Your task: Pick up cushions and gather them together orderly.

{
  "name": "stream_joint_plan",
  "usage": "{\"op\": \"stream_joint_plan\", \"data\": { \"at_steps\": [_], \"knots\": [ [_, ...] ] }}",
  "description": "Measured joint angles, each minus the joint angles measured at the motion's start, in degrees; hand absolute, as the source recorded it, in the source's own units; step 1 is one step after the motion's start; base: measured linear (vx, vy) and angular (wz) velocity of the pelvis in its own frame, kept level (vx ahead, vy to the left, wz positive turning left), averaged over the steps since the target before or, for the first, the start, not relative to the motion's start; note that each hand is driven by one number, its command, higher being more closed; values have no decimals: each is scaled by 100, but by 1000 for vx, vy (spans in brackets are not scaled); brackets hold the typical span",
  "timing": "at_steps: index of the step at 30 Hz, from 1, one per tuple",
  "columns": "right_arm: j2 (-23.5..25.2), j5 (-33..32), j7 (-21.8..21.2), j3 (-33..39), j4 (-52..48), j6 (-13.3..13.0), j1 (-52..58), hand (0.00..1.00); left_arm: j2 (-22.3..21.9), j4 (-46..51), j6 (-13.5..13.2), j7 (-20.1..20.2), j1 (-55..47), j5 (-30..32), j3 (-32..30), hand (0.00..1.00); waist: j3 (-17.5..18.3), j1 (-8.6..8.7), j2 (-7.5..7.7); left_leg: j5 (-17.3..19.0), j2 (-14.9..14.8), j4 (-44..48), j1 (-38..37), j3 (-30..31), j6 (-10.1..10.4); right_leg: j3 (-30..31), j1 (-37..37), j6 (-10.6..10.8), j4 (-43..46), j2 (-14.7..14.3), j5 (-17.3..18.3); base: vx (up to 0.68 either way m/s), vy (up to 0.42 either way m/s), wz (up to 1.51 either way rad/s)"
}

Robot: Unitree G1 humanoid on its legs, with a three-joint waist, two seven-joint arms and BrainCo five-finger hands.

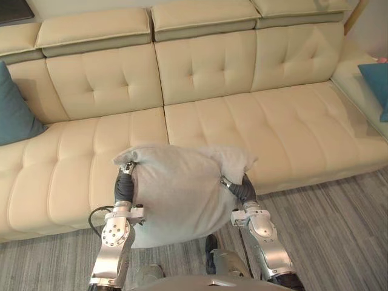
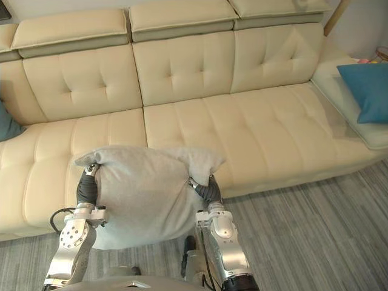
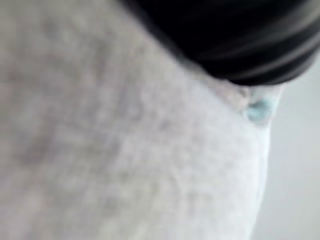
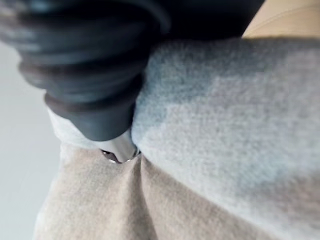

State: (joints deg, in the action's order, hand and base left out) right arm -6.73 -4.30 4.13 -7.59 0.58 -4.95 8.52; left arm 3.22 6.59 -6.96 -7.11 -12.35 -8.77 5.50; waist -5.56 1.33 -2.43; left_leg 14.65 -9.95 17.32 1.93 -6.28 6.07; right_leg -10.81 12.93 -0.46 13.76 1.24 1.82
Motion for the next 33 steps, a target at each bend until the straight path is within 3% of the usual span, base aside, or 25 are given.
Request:
{"op": "stream_joint_plan", "data": {
  "at_steps": [3, 5, 6, 7, 8, 10, 11, 12, 15, 18, 22, 26, 33],
  "knots": [
    [-81, -39, 0, 78, -631, -1, 305, 100, -78, 0, 0, 21, -31, -6, 2, 100, 4, -3, -6, -139, -231, 1404, 442, -79, -93, -143, -460, -39, -192, -76, 124, 253, -75, 18],
    [-79, -64, 4, 150, -950, -9, 523, 100, -154, -1, -2, 45, -73, -6, 47, 100, 20, -61, 15, -604, -533, 2556, 824, -634, -276, -161, -884, -46, -441, -14, 134, 183, 28, 6],
    [-80, -81, 9, 197, -1066, -10, 623, 100, -152, -1, -6, 55, -78, -5, 106, 100, 47, -78, -6, -655, -666, 2868, 902, -877, -400, -186, -1016, -46, -540, 31, 141, 142, 75, 14],
    [-70, -103, 20, 276, -1142, -32, 716, 100, -179, -1, -14, 131, -83, -4, 179, 100, 74, -81, -32, -413, -816, 3068, 1020, -1139, -499, -233, -1111, -43, -618, 81, 145, 139, 152, 25],
    [-48, -105, 21, 387, -1142, -34, 712, 100, -204, -1, -13, 206, -63, -1, 219, 100, 106, -86, -63, -129, -867, 2920, 1171, -1314, -545, -264, -1124, -4, -632, 173, 166, 130, 221, 29],
    [-46, -105, 29, 405, -1134, -33, 711, 100, -204, -5, -12, 237, -71, 5, 244, 100, 86, -117, -31, 14, -742, 2162, 1282, -1425, -521, -298, -1165, 176, -630, 370, 186, 69, 265, 26],
    [-68, -104, 28, 412, -1131, -41, 719, 100, -226, -8, -12, 237, -88, 5, 255, 100, 149, -138, -119, -299, -456, 1017, 1180, -1182, -381, -316, -1153, 367, -580, 451, 210, 31, 286, 14],
    [-11, -103, 18, 403, -944, -64, 675, 100, -194, -84, -39, 236, -103, 4, 253, 100, 228, -187, -108, -721, -295, 460, 1084, -1090, -299, -179, -1109, 532, -595, 492, 300, 31, 327, 12],
    [377, -66, 4, 346, -811, -10, 754, 100, 47, -68, -39, 231, -165, -1, 187, 100, 309, -213, 298, -892, 258, -64, 912, -1264, -517, -25, -1079, 548, -699, 910, 225, 73, 232, 13],
    [406, -1, 3, 333, -759, -5, 631, 100, 115, -58, -41, 232, -171, -1, 170, 100, 375, -214, 400, -888, 485, -253, 832, -1430, -604, 245, -946, 578, -702, 1077, 163, 34, 135, -18],
    [385, 26, 24, 358, -348, -1, 178, 100, 129, -56, -39, 211, -122, 76, 150, 100, 385, -77, 416, -902, 524, -253, 837, -1479, -614, 392, -880, 690, -822, 1070, 69, 9, 36, -19],
    [367, 30, 253, 357, -1, -2, -575, 100, 153, -71, -38, -36, 418, 244, 102, 100, 382, -70, 416, -963, 509, -243, 1063, -1406, -619, 441, -699, 730, -959, 1019, -76, -39, -11, -8],
    [258, 2, 963, 348, 1264, -12, -3259, 100, 946, -776, -71, -842, 2576, 276, -21, 100, -136, -141, 419, -1411, 550, -478, 1559, -1404, -728, 556, -107, 609, -1043, 997, -430, -144, 33, -2]
  ]
}}
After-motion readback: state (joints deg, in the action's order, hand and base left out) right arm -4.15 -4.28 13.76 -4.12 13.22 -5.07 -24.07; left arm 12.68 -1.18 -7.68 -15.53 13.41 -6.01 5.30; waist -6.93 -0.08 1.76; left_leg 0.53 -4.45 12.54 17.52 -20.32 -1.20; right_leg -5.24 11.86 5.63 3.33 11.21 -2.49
